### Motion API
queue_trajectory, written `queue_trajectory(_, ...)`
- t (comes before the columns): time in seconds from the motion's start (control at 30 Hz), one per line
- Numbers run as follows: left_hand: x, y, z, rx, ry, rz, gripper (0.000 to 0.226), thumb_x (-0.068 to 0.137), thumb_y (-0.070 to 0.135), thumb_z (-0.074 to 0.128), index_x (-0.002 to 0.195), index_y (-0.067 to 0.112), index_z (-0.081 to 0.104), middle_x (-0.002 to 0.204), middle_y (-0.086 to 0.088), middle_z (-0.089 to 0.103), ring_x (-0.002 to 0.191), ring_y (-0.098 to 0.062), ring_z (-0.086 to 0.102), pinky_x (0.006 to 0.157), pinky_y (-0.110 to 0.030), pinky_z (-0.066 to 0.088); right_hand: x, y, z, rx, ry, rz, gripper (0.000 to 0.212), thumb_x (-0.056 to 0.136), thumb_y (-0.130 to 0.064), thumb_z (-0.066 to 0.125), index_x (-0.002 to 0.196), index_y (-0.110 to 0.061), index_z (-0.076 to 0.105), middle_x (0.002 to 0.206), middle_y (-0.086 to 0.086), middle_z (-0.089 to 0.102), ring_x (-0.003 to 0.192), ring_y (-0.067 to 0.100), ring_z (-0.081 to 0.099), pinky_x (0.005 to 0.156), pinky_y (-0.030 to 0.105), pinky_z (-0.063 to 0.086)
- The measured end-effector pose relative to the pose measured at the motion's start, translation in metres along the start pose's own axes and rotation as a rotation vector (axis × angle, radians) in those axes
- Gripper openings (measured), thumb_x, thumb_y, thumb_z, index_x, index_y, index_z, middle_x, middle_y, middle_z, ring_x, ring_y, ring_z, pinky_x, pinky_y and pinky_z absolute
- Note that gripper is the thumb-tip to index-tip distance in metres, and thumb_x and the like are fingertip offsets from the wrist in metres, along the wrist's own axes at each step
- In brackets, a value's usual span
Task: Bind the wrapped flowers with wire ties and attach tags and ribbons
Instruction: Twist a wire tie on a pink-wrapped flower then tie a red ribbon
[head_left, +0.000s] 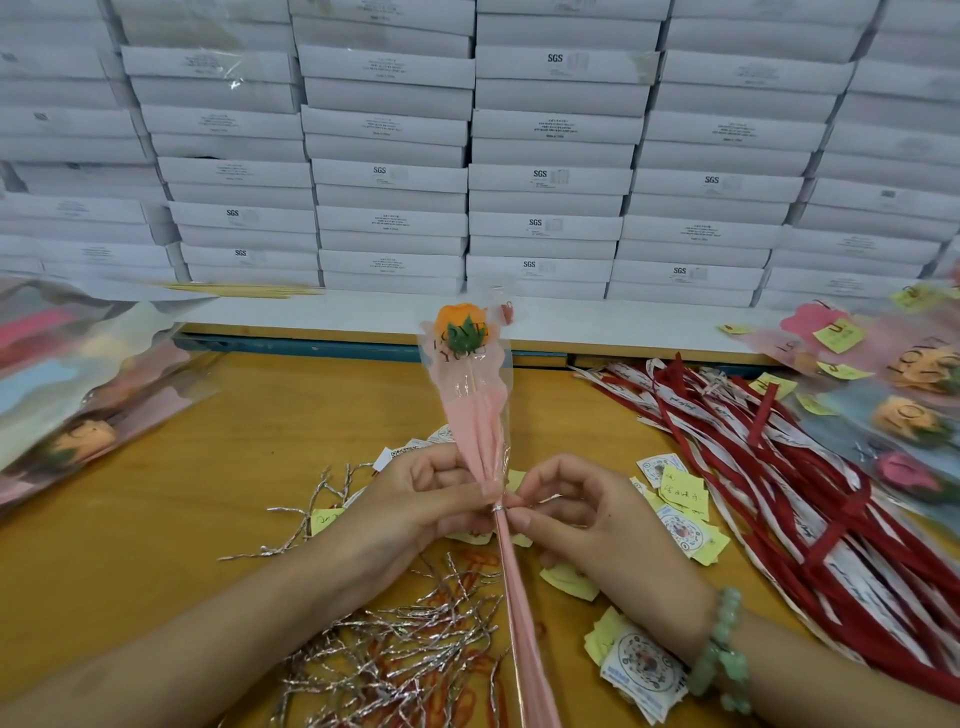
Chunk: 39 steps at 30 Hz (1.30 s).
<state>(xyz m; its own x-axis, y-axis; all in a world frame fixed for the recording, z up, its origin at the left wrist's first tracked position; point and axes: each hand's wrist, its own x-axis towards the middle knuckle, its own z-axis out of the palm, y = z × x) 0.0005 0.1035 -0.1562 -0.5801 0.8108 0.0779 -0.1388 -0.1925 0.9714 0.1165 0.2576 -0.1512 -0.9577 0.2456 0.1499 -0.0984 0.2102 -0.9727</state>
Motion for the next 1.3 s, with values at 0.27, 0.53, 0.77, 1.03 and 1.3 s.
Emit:
queue_trajectory(0.27,0.0,-0.0004,0.0006,0.025,0.004,0.001,0.033,0.079,0.013,0.075,0.109,-0.001,0.068,0.103,-0.023,0.07,0.091,-0.028,0.07,0.083,-0.037,0.058,0.0005,0.0004,-0.0005,0.048,-0.027,-0.003,0.01,0.084,-0.008,0.071,0.09,-0.006,0.062,0.075,0.008,0.072,0.066,0.017,0.069,0.054,0.022,0.054)
queue_trajectory(0.53,-0.0008,0.0012,0.0014,0.065,0.03,0.002,0.03,0.081,0.008,0.071,0.109,-0.003,0.068,0.106,-0.021,0.066,0.094,-0.032,0.065,0.088,-0.042,0.055,0.0011,0.0005,-0.0022,0.128,-0.022,0.018,0.004,0.087,-0.003,0.067,0.09,-0.005,0.064,0.074,0.008,0.071,0.065,0.016,0.067,0.057,0.023,0.055)
queue_trajectory(0.77,-0.0012,0.0017,0.0024,0.022,0.086,0.0,0.033,0.067,0.016,0.078,0.097,0.003,0.074,0.102,-0.02,0.065,0.092,-0.03,0.064,0.082,-0.036,0.058,0.0004,-0.0014,-0.0023,0.125,0.036,-0.046,0.014,0.077,-0.017,0.073,0.087,-0.007,0.072,0.079,0.012,0.074,0.073,0.019,0.072,0.06,0.021,0.056)
queue_trajectory(1.03,-0.0013,0.0014,0.0016,0.006,0.096,0.001,0.034,0.068,0.016,0.078,0.098,0.002,0.073,0.1,-0.019,0.065,0.088,-0.027,0.067,0.073,-0.027,0.059,-0.0002,-0.0025,-0.0025,0.063,0.029,-0.107,0.026,0.062,-0.027,0.082,0.086,-0.017,0.075,0.084,0.006,0.075,0.075,0.019,0.072,0.071,0.024,0.058)
queue_trajectory(1.3,-0.0012,0.0021,0.0016,0.028,0.047,-0.014,0.038,0.074,0.014,0.075,0.105,-0.006,0.067,0.097,-0.017,0.065,0.085,-0.025,0.066,0.07,-0.025,0.057,-0.0039,-0.006,-0.0017,-0.039,0.044,-0.195,0.015,0.07,-0.026,0.077,0.084,-0.02,0.075,0.08,0.004,0.075,0.075,0.018,0.072,0.072,0.025,0.058)
